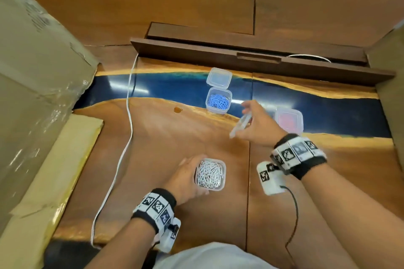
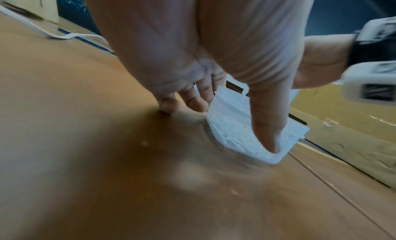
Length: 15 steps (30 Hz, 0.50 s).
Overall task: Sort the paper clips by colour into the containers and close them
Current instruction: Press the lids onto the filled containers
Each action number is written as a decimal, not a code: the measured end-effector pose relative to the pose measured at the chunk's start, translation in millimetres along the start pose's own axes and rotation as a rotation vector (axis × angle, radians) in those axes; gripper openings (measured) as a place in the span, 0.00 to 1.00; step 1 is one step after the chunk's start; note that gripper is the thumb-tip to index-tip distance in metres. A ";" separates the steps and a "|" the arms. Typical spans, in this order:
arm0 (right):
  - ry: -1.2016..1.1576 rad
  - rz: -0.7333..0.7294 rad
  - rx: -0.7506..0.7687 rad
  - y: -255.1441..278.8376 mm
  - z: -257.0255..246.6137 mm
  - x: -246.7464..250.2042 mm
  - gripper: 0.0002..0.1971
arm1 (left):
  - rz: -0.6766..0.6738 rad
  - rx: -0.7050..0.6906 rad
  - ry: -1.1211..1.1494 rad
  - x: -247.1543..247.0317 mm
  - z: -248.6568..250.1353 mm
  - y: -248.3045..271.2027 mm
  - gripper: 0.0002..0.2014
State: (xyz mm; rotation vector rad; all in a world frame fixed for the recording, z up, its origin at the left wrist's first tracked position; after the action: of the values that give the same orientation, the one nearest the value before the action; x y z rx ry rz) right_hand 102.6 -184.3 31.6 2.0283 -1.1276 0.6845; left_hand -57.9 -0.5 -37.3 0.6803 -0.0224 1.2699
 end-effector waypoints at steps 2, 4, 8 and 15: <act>-0.193 -0.058 0.015 41.4 1.5 -24.5 0.42 | -0.003 -0.008 0.069 -3.6 -5.7 1.9 0.45; -0.362 -0.120 0.024 70.9 8.7 -55.9 0.40 | -0.012 -0.012 0.112 -6.8 -10.7 2.3 0.45; -0.300 -0.202 0.026 100.4 18.7 -99.9 0.46 | -0.049 -0.019 0.207 -12.3 -21.4 7.9 0.45; 0.191 -0.222 0.113 113.8 7.9 -128.1 0.52 | -0.061 -0.053 0.273 -12.8 -22.8 26.3 0.43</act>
State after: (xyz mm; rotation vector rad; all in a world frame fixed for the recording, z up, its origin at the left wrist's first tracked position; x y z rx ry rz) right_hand -57.1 -168.9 -29.1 2.0925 -0.7568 0.8228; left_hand -93.1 2.7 -48.5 0.4550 0.1868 1.2896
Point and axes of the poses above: each hand's wrist, its own y-axis away from the middle knuckle, its own x-axis out of the back of the hand, z = x × y, the point moved 4 cm from there along -y, towards the middle knuckle, and after that the axes turned 10 degrees about y, right-handed, at the moved point
